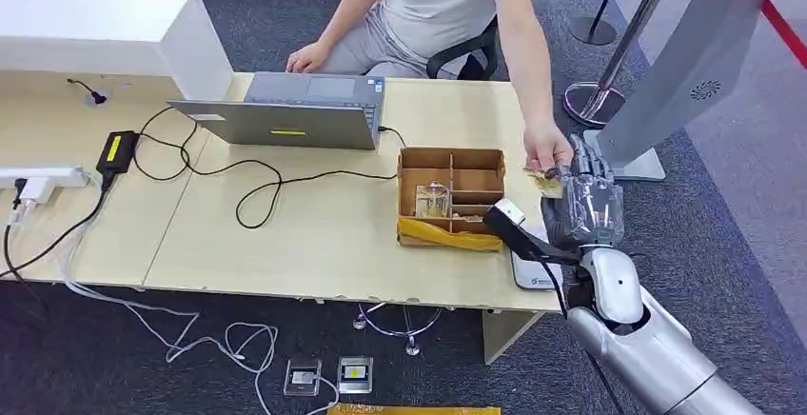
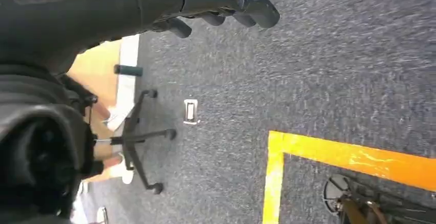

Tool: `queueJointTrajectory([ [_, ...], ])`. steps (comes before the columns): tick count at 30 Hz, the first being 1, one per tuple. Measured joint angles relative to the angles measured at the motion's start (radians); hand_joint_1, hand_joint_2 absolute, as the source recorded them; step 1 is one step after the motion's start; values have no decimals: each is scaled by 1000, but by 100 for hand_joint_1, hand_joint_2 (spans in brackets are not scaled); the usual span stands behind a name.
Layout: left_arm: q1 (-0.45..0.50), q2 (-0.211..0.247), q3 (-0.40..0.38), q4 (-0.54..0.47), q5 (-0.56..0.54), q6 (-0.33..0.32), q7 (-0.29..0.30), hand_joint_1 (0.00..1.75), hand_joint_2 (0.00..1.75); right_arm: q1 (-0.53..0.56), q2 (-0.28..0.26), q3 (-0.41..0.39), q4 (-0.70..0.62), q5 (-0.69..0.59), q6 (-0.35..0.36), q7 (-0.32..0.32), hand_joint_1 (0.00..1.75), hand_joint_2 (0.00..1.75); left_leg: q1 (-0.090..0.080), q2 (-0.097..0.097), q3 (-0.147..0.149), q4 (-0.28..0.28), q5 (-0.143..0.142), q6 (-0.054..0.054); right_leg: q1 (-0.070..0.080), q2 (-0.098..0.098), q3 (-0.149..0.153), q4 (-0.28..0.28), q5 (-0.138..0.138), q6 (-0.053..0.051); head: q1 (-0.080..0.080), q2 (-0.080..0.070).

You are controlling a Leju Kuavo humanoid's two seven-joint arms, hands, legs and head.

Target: Pass the card to the sensor for recognition and then transmit it.

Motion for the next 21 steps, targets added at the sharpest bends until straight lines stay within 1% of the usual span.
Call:
queueJointTrajectory([
  [4, 0, 0, -1, 0, -9, -4, -3, 0, 0, 0, 0, -5, 5, -31, -19, -13, 175, 175, 0, 0, 0, 0, 0, 0, 0, 0, 0, 0, 0, 0, 0, 0],
  [10, 0, 1, -5, 0, -17, -5, 10, 0, 0, 1, -1, -4, 15, -68, -51, -19, 175, 175, 0, 0, 0, 0, 0, 0, 0, 0, 0, 0, 0, 0, 0, 0],
  [17, 0, 9, -23, 0, -27, -11, 14, 0, 0, 10, -8, 3, 32, -85, -51, -8, 175, 175, 0, 1, 0, 0, 0, 0, 0, 2, -1, 0, 0, 0, 0, 0],
  [21, 0, 15, -26, 0, -30, -12, 15, 0, 0, 35, -13, 4, 59, -100, -65, -36, 175, 175, 0, 2, 0, 0, 0, -1, 0, 2, -1, 0, 0, 0, 0, 0],
])
